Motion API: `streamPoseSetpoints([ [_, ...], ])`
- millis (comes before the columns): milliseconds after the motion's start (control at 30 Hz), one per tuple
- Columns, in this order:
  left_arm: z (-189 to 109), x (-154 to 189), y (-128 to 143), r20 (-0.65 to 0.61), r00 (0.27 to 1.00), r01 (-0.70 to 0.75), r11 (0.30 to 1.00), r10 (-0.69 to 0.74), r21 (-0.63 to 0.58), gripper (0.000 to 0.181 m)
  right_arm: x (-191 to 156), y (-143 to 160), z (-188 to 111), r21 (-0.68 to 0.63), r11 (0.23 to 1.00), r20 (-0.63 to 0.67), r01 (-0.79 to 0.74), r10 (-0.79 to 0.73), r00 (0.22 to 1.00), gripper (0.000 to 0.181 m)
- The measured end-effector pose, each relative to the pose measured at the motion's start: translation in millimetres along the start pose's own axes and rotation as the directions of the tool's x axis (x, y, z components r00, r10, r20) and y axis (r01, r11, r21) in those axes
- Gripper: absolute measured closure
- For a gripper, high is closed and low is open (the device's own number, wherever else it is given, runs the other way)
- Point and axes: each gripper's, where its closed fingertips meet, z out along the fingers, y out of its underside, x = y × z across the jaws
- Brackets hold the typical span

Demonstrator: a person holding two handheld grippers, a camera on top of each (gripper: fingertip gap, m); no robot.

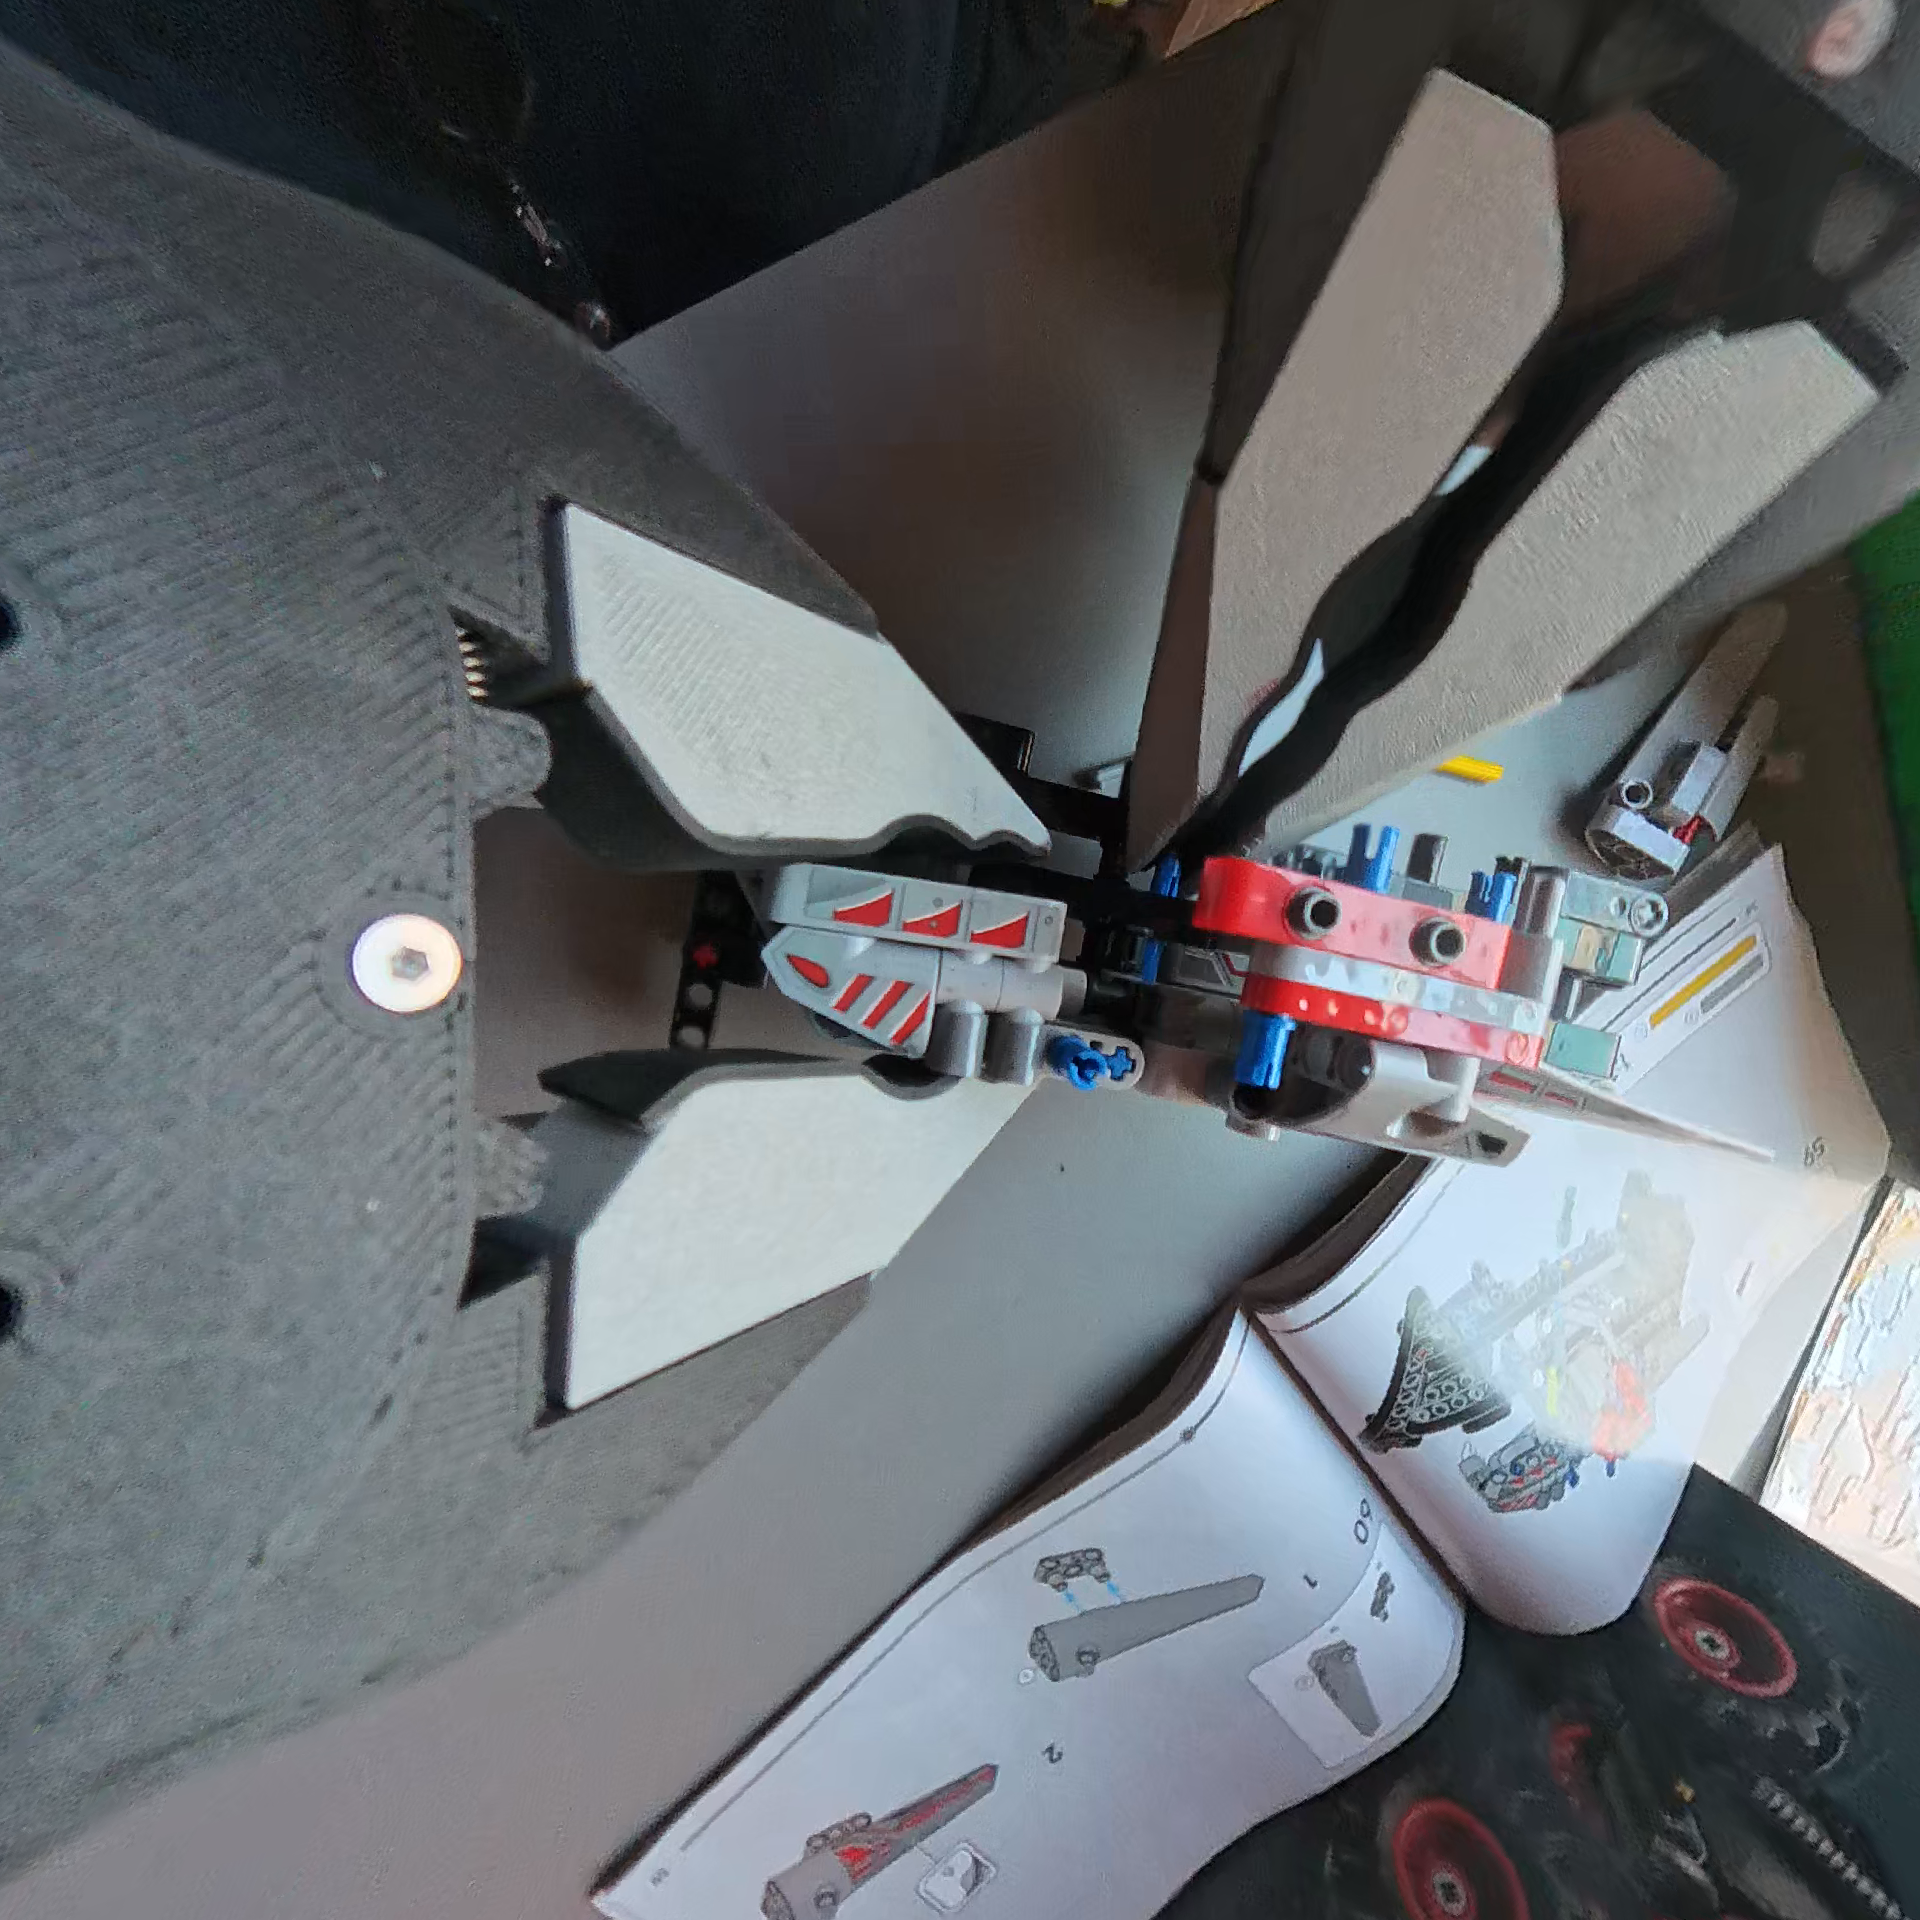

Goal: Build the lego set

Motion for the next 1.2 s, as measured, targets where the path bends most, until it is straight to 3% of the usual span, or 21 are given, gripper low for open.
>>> streamPoseSetpoints([
  [267,-5,2,-1,0.108,0.989,-0.108,0.994,0.104,0.033,0.18,1,0,0,0.044,0.991,0.072,-0.127,0.123,0.99,0.15],
  [400,-7,3,-4,0.082,0.992,-0.103,0.993,0.098,0.062,0.18,0,-13,-7,0.131,0.989,0.071,-0.066,0.057,0.996,0.15],
  [867,-12,1,-4,0.058,0.994,-0.097,0.992,0.092,0.084,0.181,2,-21,-1,0.138,0.987,0.114,-0.082,0.066,0.991,0.152],
  [1100,-15,-2,-6,0.042,0.998,-0.052,0.992,0.047,0.115,0.18,-1,-22,-2,0.195,0.967,0.167,-0.161,0.128,0.978,0.149],
  [1200,-14,-2,-5,0.036,0.998,-0.05,0.993,0.046,0.106,0.181,5,-17,-2,0.155,0.98,0.11,-0.128,0.111,0.988,0.152],
])
